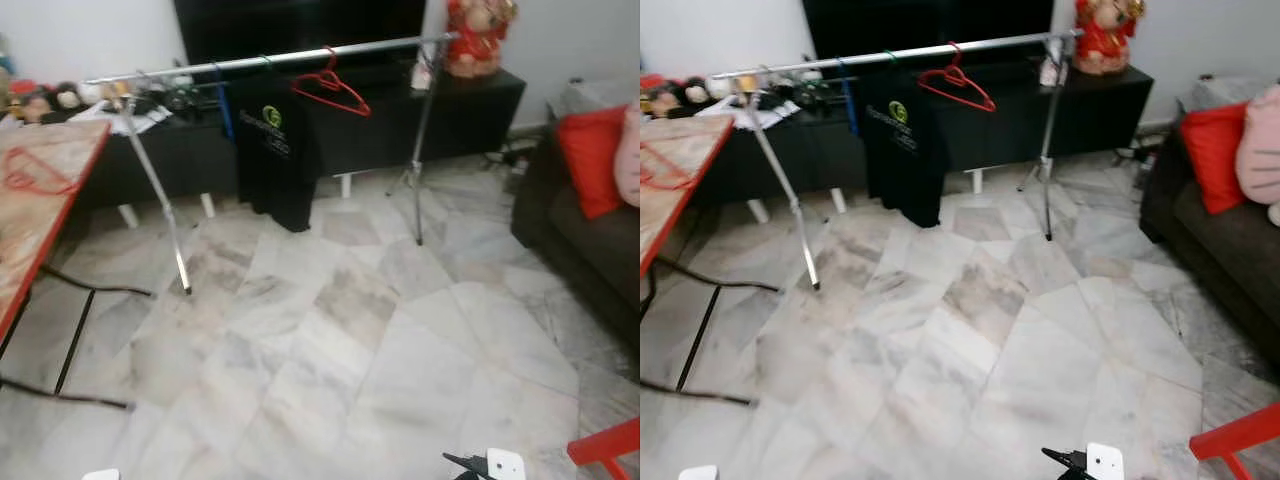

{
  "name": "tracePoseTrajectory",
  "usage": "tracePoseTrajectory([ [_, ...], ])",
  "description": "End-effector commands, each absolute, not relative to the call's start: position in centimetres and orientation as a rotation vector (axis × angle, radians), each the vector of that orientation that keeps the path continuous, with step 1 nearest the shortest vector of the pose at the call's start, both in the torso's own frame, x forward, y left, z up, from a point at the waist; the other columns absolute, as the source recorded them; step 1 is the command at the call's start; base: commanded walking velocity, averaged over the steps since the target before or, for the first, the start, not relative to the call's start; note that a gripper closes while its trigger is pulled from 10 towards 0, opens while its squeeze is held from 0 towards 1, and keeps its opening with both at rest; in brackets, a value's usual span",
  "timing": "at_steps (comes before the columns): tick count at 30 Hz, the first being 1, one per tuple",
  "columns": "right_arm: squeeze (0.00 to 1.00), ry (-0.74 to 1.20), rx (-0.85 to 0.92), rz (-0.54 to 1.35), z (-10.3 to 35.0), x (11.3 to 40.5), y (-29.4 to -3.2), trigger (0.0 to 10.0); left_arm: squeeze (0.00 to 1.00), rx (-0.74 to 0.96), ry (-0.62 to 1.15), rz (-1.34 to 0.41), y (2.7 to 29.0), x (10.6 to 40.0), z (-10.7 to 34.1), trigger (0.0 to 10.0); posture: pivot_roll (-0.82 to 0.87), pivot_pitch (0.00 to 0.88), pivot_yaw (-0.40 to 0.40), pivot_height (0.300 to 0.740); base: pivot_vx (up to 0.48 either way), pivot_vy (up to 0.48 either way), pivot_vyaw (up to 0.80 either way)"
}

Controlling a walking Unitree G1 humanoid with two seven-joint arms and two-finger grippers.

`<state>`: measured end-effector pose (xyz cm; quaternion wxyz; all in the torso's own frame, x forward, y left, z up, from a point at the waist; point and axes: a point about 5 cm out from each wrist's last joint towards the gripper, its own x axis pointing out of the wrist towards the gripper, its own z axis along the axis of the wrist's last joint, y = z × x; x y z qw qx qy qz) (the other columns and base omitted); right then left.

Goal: Hang hanger

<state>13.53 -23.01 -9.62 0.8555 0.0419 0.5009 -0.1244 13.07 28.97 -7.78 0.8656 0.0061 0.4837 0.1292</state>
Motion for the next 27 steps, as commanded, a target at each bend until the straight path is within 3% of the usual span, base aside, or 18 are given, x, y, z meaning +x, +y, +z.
tracePoseTrajectory([
  [1, 0.00, 1.044, 0.081, -0.265, -9.5, 13.7, -23.4, 10.0, 0.00, 0.017, 1.007, 0.251, 28.4, 13.4, -7.9, 10.0, -0.04, 0.000, 0.039, 0.740, 0.330, 0.000, 0.00],
  [11, 0.00, 1.041, 0.083, -0.256, -9.4, 13.8, -23.5, 10.0, 0.00, 0.010, 1.002, 0.238, 27.6, 13.7, -8.1, 10.0, -0.04, 0.000, 0.040, 0.740, 0.334, 0.000, 0.00],
  [19, 0.00, 1.057, 0.056, -0.251, -9.4, 13.8, -23.7, 10.0, 0.00, 0.000, 1.014, 0.214, 25.1, 12.0, -9.4, 10.0, -0.04, 0.000, 0.042, 0.740, 0.331, 0.000, 0.00],
  [27, 0.00, 1.048, 0.066, -0.254, -9.3, 13.9, -23.7, 10.0, 0.00, -0.008, 1.006, 0.189, 22.2, 13.1, -9.8, 10.0, -0.04, 0.000, 0.042, 0.740, 0.333, 0.000, 0.00],
])
